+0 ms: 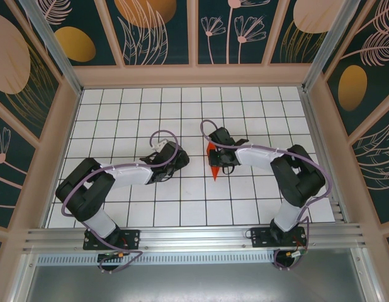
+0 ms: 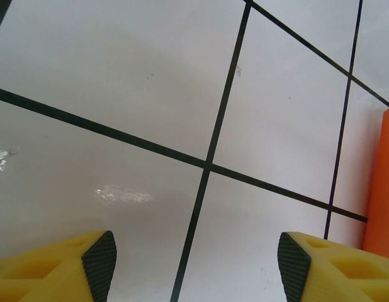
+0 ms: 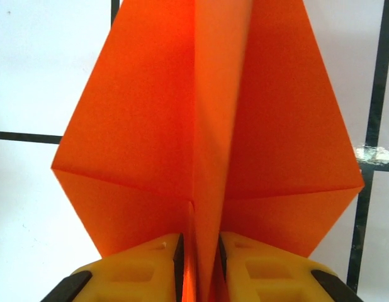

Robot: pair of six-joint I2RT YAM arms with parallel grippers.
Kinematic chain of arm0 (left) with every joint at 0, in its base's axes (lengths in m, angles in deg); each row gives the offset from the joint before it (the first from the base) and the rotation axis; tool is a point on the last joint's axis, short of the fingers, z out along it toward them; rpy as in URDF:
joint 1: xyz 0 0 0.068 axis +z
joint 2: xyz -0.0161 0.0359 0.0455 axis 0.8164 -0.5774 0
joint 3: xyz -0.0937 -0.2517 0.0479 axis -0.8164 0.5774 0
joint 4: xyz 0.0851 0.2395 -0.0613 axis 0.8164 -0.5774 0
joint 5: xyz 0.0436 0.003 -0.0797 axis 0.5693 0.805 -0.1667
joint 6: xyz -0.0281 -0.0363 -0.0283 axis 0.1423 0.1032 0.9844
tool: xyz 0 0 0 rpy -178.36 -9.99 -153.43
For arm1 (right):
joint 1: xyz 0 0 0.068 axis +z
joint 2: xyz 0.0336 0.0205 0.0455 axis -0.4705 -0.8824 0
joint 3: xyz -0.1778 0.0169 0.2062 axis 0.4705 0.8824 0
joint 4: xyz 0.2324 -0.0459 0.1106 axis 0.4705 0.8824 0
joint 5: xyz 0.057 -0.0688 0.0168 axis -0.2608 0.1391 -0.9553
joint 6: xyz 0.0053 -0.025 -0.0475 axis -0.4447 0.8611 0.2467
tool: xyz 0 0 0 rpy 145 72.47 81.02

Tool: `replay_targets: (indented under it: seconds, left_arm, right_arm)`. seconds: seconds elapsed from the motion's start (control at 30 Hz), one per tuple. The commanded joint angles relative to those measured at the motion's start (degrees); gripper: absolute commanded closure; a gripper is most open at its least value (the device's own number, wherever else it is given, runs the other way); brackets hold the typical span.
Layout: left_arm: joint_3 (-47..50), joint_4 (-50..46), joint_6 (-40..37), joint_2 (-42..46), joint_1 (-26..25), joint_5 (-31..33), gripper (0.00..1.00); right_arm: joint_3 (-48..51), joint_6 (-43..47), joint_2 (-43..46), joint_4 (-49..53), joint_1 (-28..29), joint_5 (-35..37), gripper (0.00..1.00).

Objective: Fold a paper plane with a square sheet of paper (pick it up from the middle)
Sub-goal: Pick up the paper plane from the center of the table.

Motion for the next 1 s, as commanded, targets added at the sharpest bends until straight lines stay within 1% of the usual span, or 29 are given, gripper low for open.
replay_targets:
  seconds: [0.0,0.1,0.27,0.43,0.57,0.67,0.8,0.97]
  left_arm:
    - [-0.3,-1.3,0.9,1.3,-0.4,1.3,0.29]
    - [-0.2,-1.5,1.0,1.3,-0.4,1.5,0.27]
    - [0.3,-2.3,1.9,2.0,-0.4,2.7,0.19]
    - [0.9,-3.5,2.4,3.5,-0.3,4.4,0.11]
    - [0.7,-4.7,2.5,4.0,-0.3,6.0,0.01]
    - [0.4,-6.2,2.5,4.3,-0.1,7.0,0.02]
    - [0.6,-7.1,2.1,5.1,0.1,7.6,0.01]
    - [1.3,-7.4,1.1,6.3,0.7,7.6,0.01]
  right_arm:
    - [-2.0,-0.4,-2.0,0.6,0.5,-0.2,0.77]
    - [-2.2,-0.4,-3.0,0.7,0.8,0.3,0.76]
    - [-2.4,-0.3,-5.3,1.6,1.5,2.9,0.77]
    - [-2.7,-0.6,-6.0,2.0,1.7,4.0,0.83]
    - [-7.5,0.5,-5.2,3.5,1.6,6.3,0.86]
    - [-12.4,1.0,-6.0,4.7,1.1,8.7,0.94]
    - [-18.1,2.3,-9.1,5.2,-0.3,10.1,0.95]
    - [-25.0,4.0,-15.1,6.6,-3.0,10.9,0.94]
